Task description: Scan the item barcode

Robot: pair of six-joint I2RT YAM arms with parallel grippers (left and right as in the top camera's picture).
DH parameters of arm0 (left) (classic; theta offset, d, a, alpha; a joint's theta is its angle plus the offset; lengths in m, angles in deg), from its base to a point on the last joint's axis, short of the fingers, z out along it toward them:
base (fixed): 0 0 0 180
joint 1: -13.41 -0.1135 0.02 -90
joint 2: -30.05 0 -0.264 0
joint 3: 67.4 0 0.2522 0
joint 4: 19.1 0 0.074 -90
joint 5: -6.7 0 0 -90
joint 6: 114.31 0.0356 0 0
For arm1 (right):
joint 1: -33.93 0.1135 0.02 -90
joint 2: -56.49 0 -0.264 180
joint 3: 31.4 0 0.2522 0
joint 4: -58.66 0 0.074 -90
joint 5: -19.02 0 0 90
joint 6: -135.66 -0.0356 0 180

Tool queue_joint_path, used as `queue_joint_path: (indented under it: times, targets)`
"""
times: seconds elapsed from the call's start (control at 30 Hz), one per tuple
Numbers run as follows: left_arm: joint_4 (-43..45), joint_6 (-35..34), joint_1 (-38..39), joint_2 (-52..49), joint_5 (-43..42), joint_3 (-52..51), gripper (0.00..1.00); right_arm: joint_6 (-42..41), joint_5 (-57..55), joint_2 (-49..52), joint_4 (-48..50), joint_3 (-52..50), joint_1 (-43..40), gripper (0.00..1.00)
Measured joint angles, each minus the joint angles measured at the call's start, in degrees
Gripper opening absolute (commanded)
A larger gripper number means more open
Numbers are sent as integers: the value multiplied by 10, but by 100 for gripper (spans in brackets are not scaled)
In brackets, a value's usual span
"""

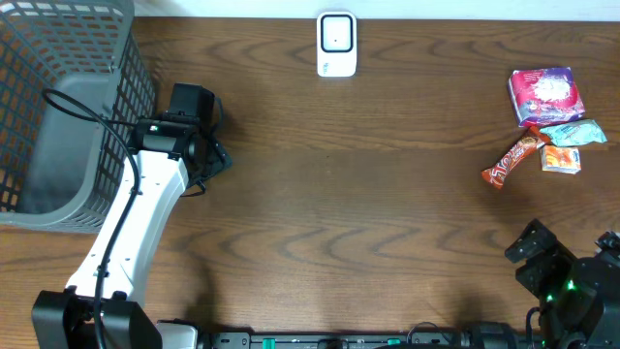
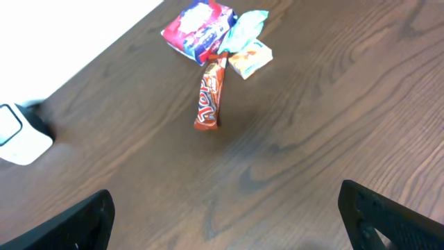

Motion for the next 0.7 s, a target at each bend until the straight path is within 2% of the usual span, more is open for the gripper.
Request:
queue_joint_path:
  times: [0.13, 0.43, 0.7]
  targets:
    - [0, 0, 0, 0, 0, 0, 98, 18, 6, -16, 68, -40, 0, 99]
    - [0, 0, 0, 0, 0, 0, 98, 148, 129, -128, 383, -276, 0, 99]
    - [0, 0, 0, 0, 0, 0, 98, 182, 192, -202, 517, -423, 0, 99]
